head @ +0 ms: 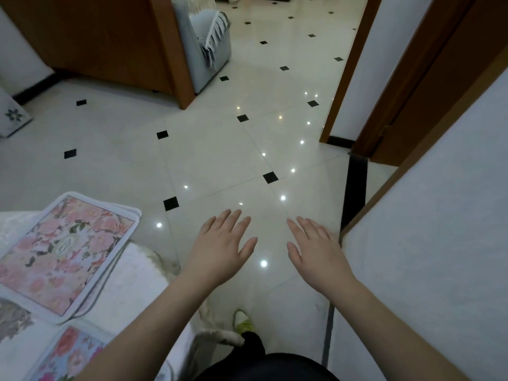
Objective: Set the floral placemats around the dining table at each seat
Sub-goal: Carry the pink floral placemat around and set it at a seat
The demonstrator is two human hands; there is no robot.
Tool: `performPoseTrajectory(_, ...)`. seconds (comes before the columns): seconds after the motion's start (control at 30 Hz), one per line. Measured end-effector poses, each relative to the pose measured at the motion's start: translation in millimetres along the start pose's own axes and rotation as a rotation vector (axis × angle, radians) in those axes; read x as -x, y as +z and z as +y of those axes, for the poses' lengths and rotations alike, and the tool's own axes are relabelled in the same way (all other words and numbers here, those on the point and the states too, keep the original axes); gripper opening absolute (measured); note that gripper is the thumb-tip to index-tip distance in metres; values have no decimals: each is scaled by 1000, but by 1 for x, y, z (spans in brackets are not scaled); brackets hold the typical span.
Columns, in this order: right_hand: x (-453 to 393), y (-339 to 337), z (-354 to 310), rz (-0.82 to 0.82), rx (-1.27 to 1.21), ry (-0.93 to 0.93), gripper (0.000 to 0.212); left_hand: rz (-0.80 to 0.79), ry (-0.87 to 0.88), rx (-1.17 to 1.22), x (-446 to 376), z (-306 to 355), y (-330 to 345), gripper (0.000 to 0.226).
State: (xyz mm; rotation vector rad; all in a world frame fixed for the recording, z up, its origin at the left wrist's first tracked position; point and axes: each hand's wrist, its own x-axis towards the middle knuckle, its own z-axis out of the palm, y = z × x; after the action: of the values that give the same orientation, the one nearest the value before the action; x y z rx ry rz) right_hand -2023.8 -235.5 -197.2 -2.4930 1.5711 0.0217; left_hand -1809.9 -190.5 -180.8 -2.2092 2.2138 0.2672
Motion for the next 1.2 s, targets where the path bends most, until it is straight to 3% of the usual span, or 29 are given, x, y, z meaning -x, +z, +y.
performPoseTrajectory(0.23,-75,-21,2,-7,78,-53,71,90,-18,72,-62,-27,-18,84)
performPoseTrajectory(0.47,-127,-35,1,-61,80,-67,78,69,-56,80,-109,-54,-26,89)
performPoseTrajectory(0.67,-178,-32,15,-34,139,-76,59,63,-108,98,-149,-59,-34,89)
performPoseTrajectory(0.9,-261,-43,29,-85,22,-249,80,22,-244,91,-197,-67,-34,87)
performPoseTrajectory(1.2,-362,-55,20,-75,-23,-431,78,67,-463,62,-226,-91,-55,82)
